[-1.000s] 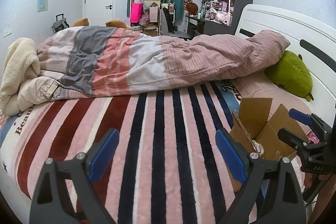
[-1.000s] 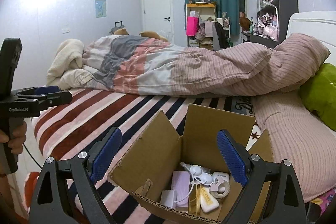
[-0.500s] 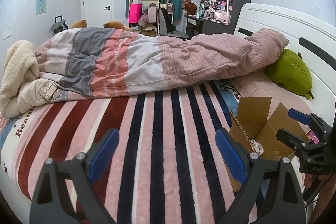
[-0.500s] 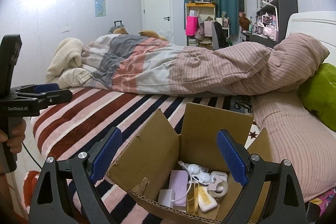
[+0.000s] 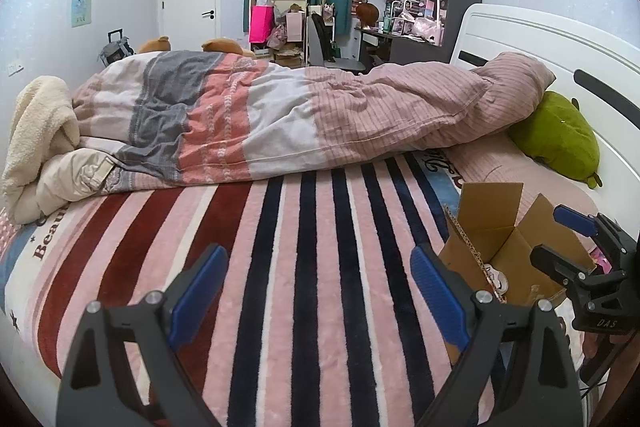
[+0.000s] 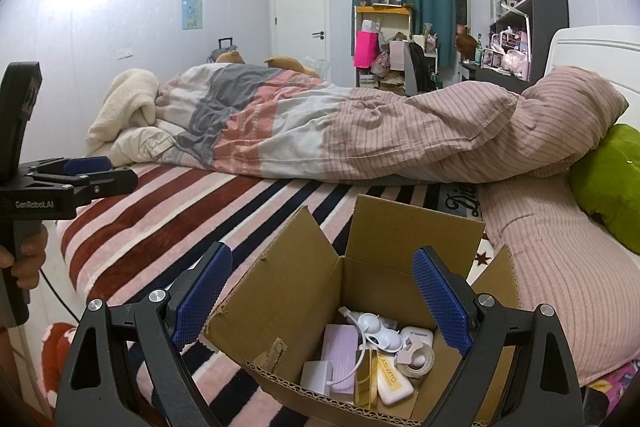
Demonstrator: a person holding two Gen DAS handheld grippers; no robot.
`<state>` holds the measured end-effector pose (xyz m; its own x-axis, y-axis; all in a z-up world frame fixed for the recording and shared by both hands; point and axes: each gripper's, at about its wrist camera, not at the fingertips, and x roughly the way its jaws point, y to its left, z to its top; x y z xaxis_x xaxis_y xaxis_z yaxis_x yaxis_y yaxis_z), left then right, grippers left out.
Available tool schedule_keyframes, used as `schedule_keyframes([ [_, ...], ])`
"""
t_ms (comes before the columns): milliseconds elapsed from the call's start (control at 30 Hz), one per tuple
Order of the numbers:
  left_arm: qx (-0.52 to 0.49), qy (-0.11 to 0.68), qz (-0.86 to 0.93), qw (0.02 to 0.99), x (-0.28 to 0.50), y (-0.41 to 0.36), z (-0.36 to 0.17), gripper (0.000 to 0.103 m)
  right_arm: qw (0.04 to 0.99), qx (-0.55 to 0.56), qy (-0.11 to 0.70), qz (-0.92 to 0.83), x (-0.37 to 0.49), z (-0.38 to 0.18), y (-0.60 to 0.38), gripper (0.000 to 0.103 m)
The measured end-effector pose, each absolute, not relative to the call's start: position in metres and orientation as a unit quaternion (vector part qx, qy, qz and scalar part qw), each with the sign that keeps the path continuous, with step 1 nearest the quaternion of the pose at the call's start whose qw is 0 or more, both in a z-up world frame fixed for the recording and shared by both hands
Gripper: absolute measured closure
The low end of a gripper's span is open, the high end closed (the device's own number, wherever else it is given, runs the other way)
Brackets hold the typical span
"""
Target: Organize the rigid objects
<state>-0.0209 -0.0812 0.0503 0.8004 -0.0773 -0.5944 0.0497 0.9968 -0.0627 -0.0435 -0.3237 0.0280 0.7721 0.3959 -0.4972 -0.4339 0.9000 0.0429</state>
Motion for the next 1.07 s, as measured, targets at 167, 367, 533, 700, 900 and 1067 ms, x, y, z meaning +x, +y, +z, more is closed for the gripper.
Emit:
schedule_keyframes([
  [167, -0.023, 0.314, -0.034, 0.948, -0.0216, -0.08, 0.0499, 0.012, 0.941, -0.038, 0.256, 0.22, -0.0438, 0.0279, -0.3232, 0.012],
  [367, -0.023, 0.315, -0.033, 0.948, -0.0219, -0.0803, 0.0502, 0.012, 0.941, -0.038, 0.256, 0.22, -0.0432, 0.0278, -0.3232, 0.012],
  [533, -0.023, 0.315, -0.033, 0.948, -0.0218, -0.0816, 0.0503, 0.012, 0.94, -0.037, 0.257, 0.222, -0.0425, 0.0275, -0.3231, 0.012],
  [700, -0.022, 0.314, -0.035, 0.948, -0.0222, -0.0801, 0.0497, 0.012, 0.939, -0.035, 0.259, 0.224, -0.0387, 0.0239, -0.3276, 0.012],
  [900, -0.022, 0.315, -0.035, 0.948, -0.0227, -0.0802, 0.0493, 0.012, 0.939, -0.036, 0.258, 0.225, -0.0382, 0.0226, -0.3286, 0.012],
  [1067, -0.021, 0.314, -0.04, 0.948, -0.0237, -0.0804, 0.0501, 0.012, 0.939, -0.036, 0.258, 0.226, -0.037, 0.0224, -0.3296, 0.012],
])
